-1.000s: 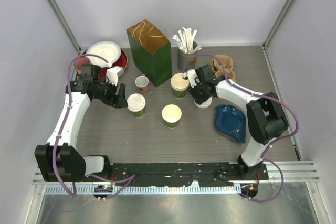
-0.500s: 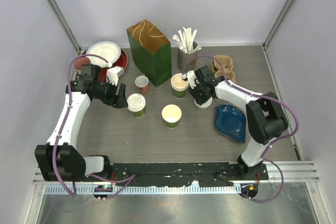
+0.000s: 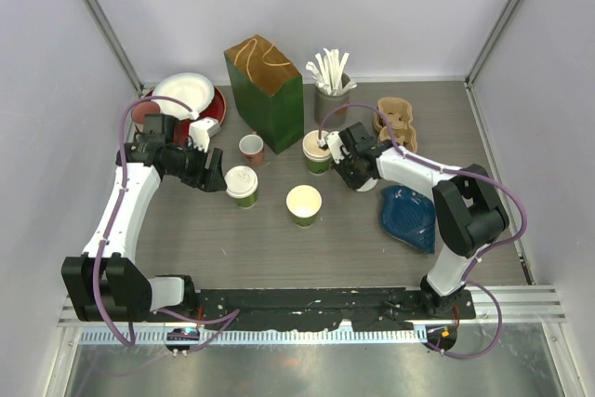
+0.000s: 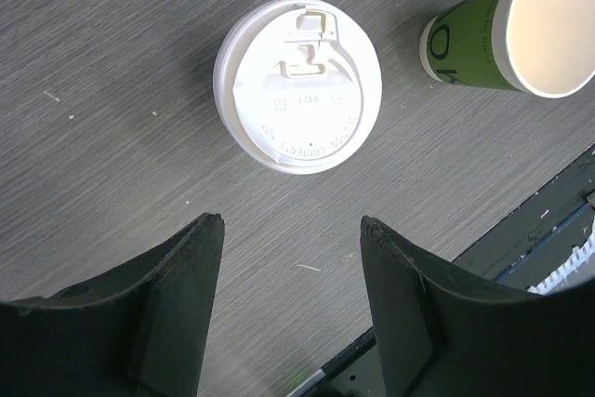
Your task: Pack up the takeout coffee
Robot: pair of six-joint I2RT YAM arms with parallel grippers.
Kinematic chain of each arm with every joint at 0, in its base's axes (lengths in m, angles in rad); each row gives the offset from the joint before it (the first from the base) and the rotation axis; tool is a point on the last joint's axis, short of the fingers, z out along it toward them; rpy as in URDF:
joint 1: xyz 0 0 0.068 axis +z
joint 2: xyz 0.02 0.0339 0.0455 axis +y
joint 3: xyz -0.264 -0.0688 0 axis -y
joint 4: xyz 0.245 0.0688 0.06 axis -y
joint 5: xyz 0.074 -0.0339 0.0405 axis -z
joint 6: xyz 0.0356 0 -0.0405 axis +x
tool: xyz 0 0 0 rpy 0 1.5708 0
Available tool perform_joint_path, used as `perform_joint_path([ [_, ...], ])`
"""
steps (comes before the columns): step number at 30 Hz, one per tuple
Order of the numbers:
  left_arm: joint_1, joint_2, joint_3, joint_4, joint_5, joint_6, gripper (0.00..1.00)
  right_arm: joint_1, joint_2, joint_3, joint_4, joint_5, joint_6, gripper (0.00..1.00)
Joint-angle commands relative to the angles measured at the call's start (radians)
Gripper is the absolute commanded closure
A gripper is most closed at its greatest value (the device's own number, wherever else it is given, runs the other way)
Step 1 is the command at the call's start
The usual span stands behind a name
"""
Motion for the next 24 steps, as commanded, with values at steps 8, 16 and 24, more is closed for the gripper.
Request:
perform_joint_path([
  [8,0.005,-0.01,0.032,-0.006,0.034,0.018,0.35,0.003,-0.083,0.041,-0.029,0.066,0.038,0.99],
  [16,0.005,-0.011,0.03,-0.012,0.034,0.027,0.36,0.001,-0.097,0.041,-0.012,0.091,0.058,0.92],
  [24,0.005,-0.005,0.027,-0.018,0.043,0.035,0.35,0.056,-0.105,-0.031,0.087,0.173,0.013,0.55],
])
